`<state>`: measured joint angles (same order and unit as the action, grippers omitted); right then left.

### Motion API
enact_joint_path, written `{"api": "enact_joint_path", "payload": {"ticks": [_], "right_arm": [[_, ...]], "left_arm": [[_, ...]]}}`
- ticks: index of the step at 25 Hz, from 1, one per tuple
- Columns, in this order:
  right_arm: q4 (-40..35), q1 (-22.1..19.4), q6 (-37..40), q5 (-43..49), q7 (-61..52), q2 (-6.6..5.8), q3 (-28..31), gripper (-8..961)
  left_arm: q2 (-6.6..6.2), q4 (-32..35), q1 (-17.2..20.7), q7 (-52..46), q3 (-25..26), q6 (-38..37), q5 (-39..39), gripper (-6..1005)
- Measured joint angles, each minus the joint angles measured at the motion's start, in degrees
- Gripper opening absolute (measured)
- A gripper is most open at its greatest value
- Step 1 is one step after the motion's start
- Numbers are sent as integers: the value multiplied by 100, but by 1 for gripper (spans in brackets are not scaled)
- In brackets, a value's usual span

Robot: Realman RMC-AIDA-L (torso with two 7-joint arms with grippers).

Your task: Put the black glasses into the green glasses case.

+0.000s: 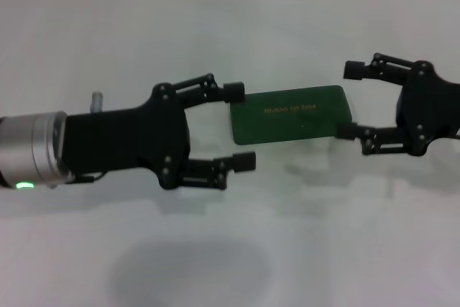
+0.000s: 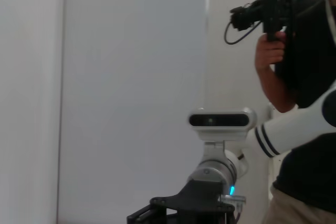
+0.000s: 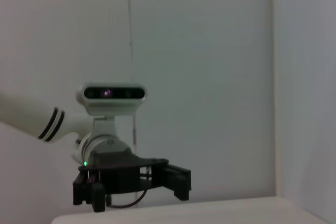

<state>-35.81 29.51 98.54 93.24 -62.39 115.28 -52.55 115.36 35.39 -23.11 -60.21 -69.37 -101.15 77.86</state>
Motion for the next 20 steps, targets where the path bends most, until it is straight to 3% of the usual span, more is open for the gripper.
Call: {"api": "enact_joint_path", "payload": {"ticks": [9, 20], "right_arm": [[52, 5, -10, 9, 336, 32, -157, 898], [57, -1, -15, 10, 355, 39, -160, 898]], "left_arm": [[56, -81, 103, 64, 21, -57, 73, 889], [64, -86, 121, 80, 28, -72, 52, 892]]}}
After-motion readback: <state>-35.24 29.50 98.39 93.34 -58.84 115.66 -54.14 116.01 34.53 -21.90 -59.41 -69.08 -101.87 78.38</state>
